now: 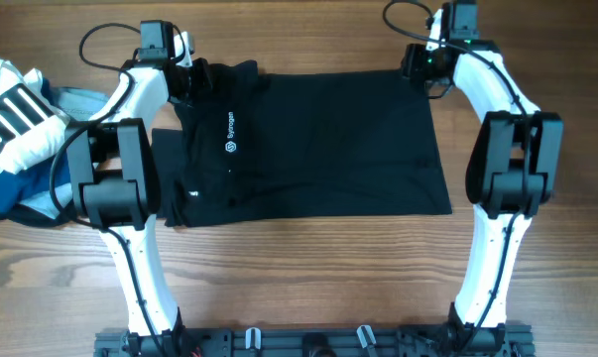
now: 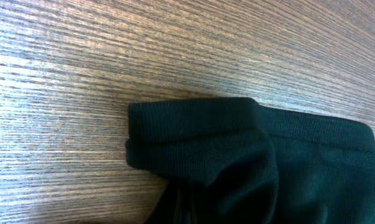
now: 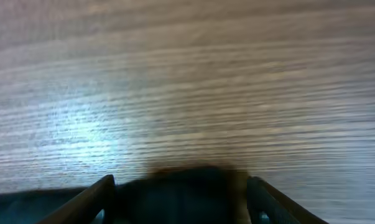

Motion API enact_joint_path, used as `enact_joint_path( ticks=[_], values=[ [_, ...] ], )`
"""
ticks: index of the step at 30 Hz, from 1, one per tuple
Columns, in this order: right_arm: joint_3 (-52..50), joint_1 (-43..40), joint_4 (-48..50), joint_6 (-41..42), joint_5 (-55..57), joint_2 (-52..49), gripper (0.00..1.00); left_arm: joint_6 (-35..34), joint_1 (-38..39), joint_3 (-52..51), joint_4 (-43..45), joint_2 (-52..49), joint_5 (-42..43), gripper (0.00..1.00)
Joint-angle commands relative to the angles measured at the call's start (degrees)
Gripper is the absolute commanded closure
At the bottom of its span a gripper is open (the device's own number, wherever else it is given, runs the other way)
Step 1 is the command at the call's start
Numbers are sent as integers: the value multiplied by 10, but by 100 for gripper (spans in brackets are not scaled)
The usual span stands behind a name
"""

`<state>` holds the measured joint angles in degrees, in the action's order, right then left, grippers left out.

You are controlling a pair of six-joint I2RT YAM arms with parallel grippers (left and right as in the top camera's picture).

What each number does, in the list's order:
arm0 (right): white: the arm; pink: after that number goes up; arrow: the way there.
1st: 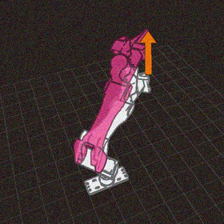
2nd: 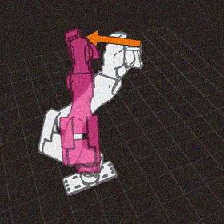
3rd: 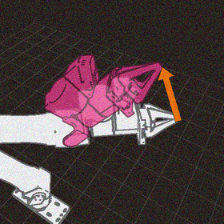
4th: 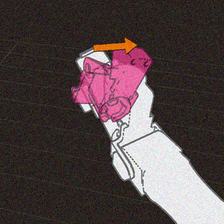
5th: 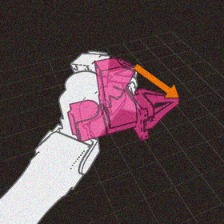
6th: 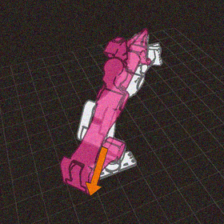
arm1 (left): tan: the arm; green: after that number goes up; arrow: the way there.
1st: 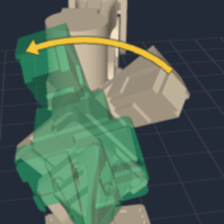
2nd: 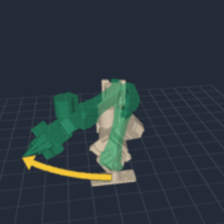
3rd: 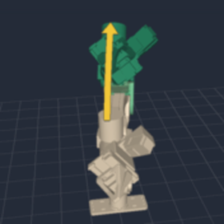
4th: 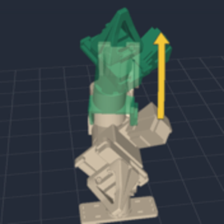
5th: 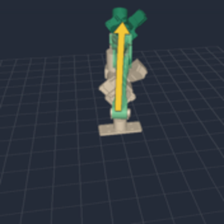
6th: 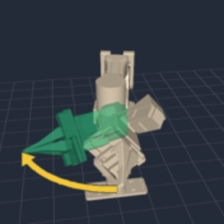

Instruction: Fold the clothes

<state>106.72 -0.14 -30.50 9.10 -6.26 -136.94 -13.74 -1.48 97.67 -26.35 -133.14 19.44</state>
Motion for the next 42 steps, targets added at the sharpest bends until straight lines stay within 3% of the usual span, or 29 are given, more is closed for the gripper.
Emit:
enact_joint_path(
  ticks=[1, 2, 5, 6, 8, 15, 22, 27, 30, 35, 42],
  values=[
    [10, 15, -6, 22, -7, -39, 40, -5, -3, 3, -3, 21, 7, 96],
    [6, 15, -7, 37, 2, -39, 44, -5, -3, 3, -5, 21, 7, 96],
    [5, 14, -10, 77, 28, -39, 70, -5, -3, 3, -5, 21, 7, 96],
    [5, 14, -10, 80, 28, -39, 84, -5, -3, 3, -5, 21, 7, 96],
    [5, 14, -15, 99, 47, -38, 96, -4, -3, 3, -8, 21, 7, 96],
    [11, 12, -100, 104, 174, 26, 96, -5, -13, 3, -17, 94, 57, 96],
    [11, 12, -264, 104, 258, 113, 96, 0, -26, 3, -198, 197, 58, 96],
    [11, 12, -337, 103, 248, 147, 89, 0, -66, 3, -330, 214, 31, 96],
    [11, 12, -365, 58, 171, 164, 85, 41, -87, 3, -379, 230, 28, 96],
    [11, 12, -426, 39, 127, 166, 85, 71, -87, 3, -461, 256, -19, 96],
    [11, 12, -495, -3, 128, 166, 85, 78, -87, 3, -573, 275, -20, 96]
  ],
)
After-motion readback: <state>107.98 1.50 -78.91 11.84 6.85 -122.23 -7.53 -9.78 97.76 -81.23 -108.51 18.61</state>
